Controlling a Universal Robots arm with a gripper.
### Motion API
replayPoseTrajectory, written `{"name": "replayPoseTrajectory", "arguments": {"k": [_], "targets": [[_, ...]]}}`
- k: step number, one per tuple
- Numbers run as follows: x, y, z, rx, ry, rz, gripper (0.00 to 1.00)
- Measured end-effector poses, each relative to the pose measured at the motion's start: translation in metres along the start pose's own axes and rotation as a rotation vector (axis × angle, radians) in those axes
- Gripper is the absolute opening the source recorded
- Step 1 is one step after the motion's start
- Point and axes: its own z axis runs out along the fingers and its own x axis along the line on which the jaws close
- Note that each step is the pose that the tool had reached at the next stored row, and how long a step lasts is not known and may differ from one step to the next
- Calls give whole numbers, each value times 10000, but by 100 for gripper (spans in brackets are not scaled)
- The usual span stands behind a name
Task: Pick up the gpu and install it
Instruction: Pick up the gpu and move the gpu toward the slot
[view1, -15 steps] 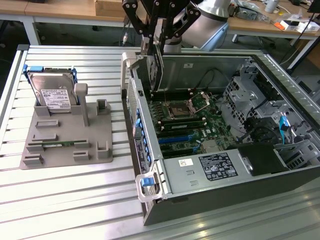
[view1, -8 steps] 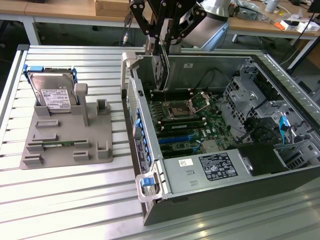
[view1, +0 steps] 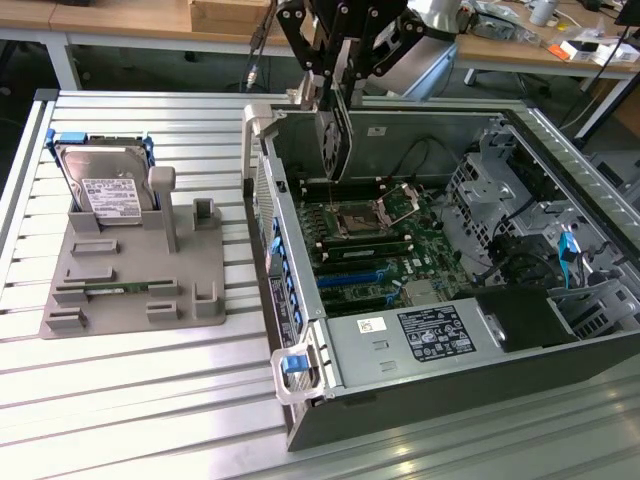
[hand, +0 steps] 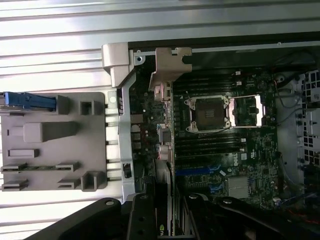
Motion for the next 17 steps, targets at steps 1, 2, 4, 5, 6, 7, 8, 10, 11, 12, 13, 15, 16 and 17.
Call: {"name": "replayPoseTrajectory", "arguments": {"k": [1,2,4,5,6,7,8,10,11,12,13,15,16,17], "targets": [[-15,1,0,0,0,0,27],[-38,3,1,2,1,0,27],[-66,5,1,3,0,1,27],[-75,6,2,3,0,0,27],[-94,7,2,3,0,1,27],[-115,9,3,4,0,0,27],[-134,10,4,4,0,0,27],[-175,13,4,5,1,0,27],[-200,15,5,6,0,0,27],[-225,17,6,6,0,0,27],[-237,18,6,7,0,1,27],[-272,21,7,8,0,0,27],[-297,22,8,8,0,0,27],[-313,24,9,9,-1,0,27]]}}
